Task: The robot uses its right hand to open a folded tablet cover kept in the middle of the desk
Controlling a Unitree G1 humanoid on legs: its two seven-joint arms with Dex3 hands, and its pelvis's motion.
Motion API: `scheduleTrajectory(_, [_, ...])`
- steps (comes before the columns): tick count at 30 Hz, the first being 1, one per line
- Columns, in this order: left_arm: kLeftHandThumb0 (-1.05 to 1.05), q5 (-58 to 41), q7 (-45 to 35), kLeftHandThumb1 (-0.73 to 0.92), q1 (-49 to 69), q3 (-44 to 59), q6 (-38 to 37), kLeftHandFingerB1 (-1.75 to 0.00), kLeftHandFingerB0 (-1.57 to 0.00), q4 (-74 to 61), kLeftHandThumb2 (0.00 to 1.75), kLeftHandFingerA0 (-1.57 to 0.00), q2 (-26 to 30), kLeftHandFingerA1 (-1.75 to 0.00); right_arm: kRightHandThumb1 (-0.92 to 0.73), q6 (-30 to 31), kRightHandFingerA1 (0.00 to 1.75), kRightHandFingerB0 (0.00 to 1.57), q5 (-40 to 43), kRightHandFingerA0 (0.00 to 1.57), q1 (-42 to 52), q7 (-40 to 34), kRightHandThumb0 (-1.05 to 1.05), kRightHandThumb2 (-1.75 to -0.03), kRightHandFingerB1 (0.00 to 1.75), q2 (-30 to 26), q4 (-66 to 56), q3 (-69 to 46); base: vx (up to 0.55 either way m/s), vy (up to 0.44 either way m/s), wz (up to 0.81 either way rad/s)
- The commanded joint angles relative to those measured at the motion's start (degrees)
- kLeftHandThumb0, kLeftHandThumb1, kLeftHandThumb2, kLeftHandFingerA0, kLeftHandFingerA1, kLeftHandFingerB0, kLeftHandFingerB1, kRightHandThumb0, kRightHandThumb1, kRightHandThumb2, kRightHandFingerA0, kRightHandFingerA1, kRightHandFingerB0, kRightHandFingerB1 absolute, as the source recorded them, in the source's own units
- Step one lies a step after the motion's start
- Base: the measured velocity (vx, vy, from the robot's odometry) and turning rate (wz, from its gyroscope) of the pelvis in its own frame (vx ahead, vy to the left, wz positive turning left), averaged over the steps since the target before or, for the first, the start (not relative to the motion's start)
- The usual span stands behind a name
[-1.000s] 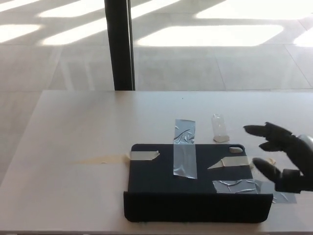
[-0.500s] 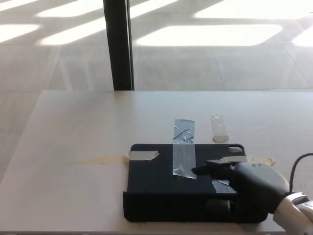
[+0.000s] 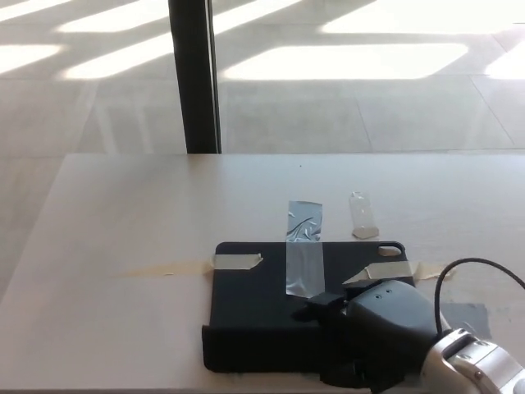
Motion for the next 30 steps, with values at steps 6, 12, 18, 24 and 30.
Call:
scheduleTrajectory(6, [-0.94, -0.5, -1.4, 0.92, -0.6, -1.4, -0.5, -0.62, -0.45, 0.9, 0.7, -0.78, 3.7, -0.79, -0.92, 3.7, 0.94, 0.36, -7.2, 0.61, 15.7, -12.1, -0.9, -0.72, 0.42, -0.8, 1.6, -1.3, 0.0, 0.0, 0.0])
scheduleTrajectory(12, [-0.93, -1.6, -0.9, 0.92, -1.6, -0.6, 1.5, -0.61, -0.46, 1.0, 0.68, -0.76, 4.3, -0.77, -0.75, 0.5, 0.66, 0.31, 13.5, 0.54, 25.4, -8.5, -0.87, -1.12, 0.51, 6.5, -0.2, -14.5, 0.0, 0.0, 0.0])
scheduleTrajectory(18, [-0.93, -1.4, -1.4, 0.92, -1.2, -0.8, 0.5, -0.61, -0.45, 0.9, 0.69, -0.75, 4.4, -0.76, -0.92, 10.7, 0.59, 0.36, 31.7, 0.68, 38.6, -3.8, -0.89, -0.73, 0.38, 19.1, -11.3, -27.0, 0.0, 0.0, 0.0])
scheduleTrajectory(24, [-0.92, -1.3, -1.1, 0.92, -1.9, -0.9, 1.2, -0.61, -0.46, 1.0, 0.69, -0.76, 4.6, -0.75, -0.92, 26.5, 0.58, 0.35, 46.6, 0.69, 45.7, 3.9, -0.86, -0.75, 0.41, 27.1, -22.6, -34.3, 0.0, 0.0, 0.0])
scheduleTrajectory(30, [-0.92, -1.0, -1.1, 0.71, -2.6, -1.2, 1.4, -0.65, -0.44, 1.0, 1.08, -0.7, 4.9, -0.77, -0.73, 50.7, 0.68, 0.36, 55.6, 0.79, 43.1, 7.1, -0.9, -1.12, 0.53, 33.6, -29.1, -45.3, 0.0, 0.0, 0.0])
